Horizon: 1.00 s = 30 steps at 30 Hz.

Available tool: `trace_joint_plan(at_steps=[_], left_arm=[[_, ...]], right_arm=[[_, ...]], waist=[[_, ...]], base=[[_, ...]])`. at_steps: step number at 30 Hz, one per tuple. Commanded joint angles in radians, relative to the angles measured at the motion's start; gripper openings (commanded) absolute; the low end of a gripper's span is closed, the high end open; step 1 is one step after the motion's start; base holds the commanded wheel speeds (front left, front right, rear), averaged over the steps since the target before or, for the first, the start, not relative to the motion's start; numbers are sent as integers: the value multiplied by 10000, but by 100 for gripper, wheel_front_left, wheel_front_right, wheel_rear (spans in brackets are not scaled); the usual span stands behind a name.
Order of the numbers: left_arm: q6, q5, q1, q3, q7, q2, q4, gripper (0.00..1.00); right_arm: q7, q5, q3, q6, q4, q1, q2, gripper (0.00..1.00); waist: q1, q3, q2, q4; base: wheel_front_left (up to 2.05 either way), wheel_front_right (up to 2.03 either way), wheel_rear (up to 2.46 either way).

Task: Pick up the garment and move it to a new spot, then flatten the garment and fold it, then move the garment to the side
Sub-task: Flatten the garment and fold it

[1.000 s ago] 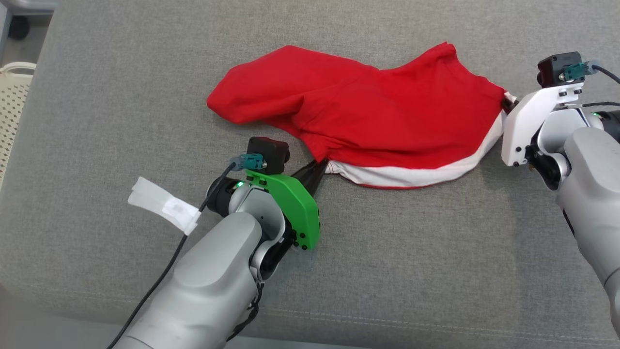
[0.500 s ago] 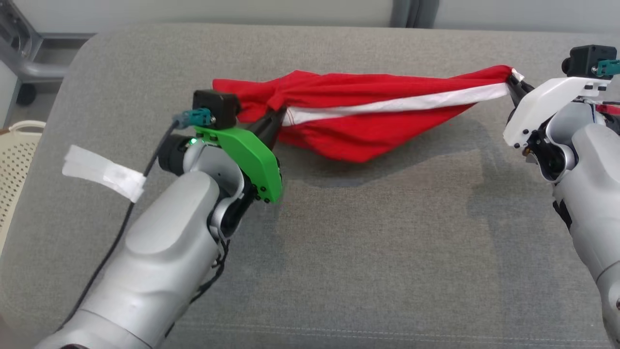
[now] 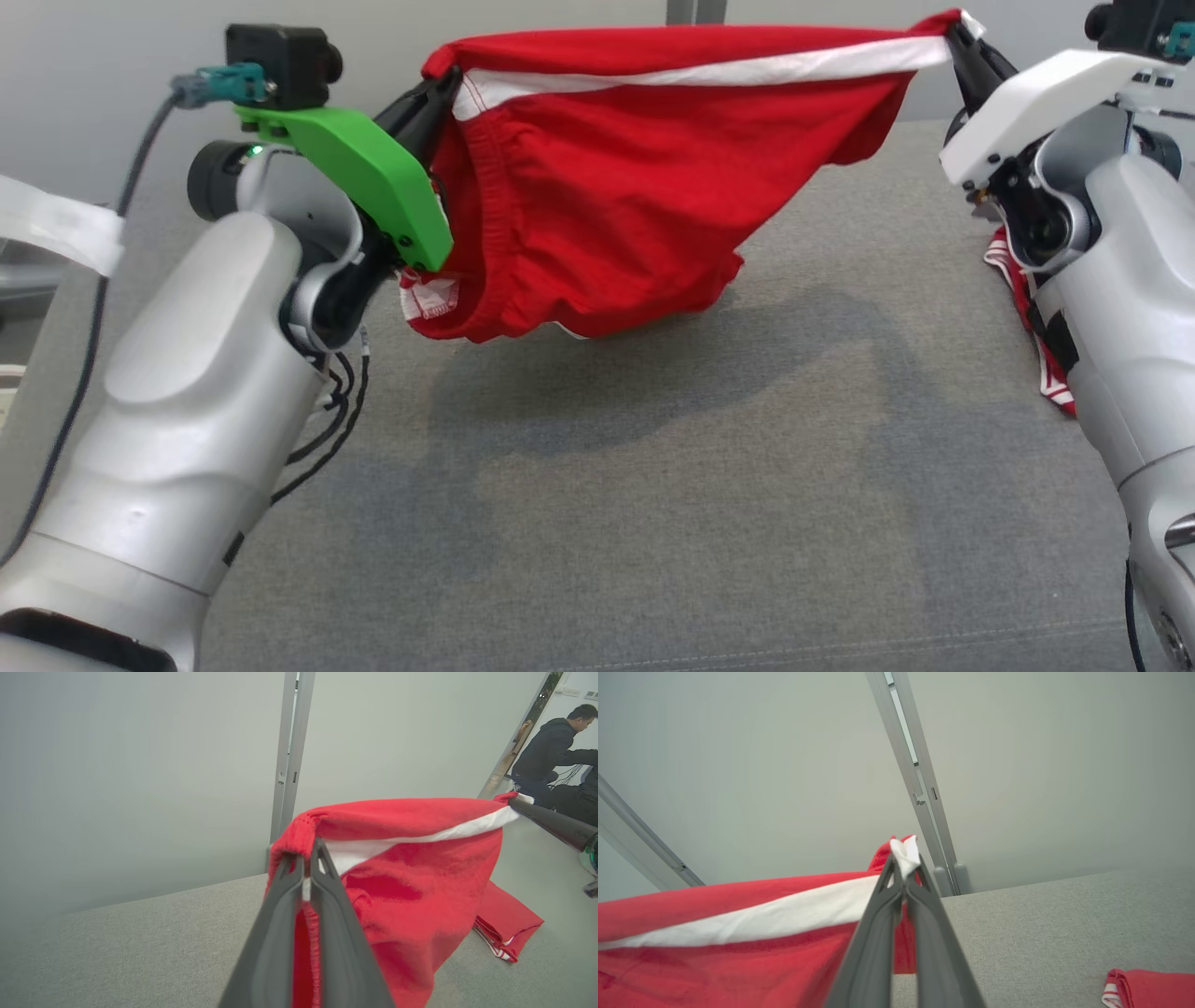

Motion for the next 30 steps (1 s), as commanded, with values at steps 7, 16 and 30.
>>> trace_joint_plan(at_steps=[7,16,30], left_arm=[[-384,-1191,-1365,989,862,714,-685,0],[-385,-1485,-3555,1705,1462,1278,-1373,0],[-380,-121,-5441,2354,-1994,708,-565,0]], right_arm=[[77,-635,87,-9,-443,-1858,273,0],[-976,-2277,-758,-9,319,-4855,719,0],[-2902,-5850,-3424,-18,628,-7098,1257,0]], waist=[[0,1966,0,-998],[0,4683,0,-1252],[0,5987,0,-965]], base=[[0,0,0],[0,0,0],[0,0,0]])
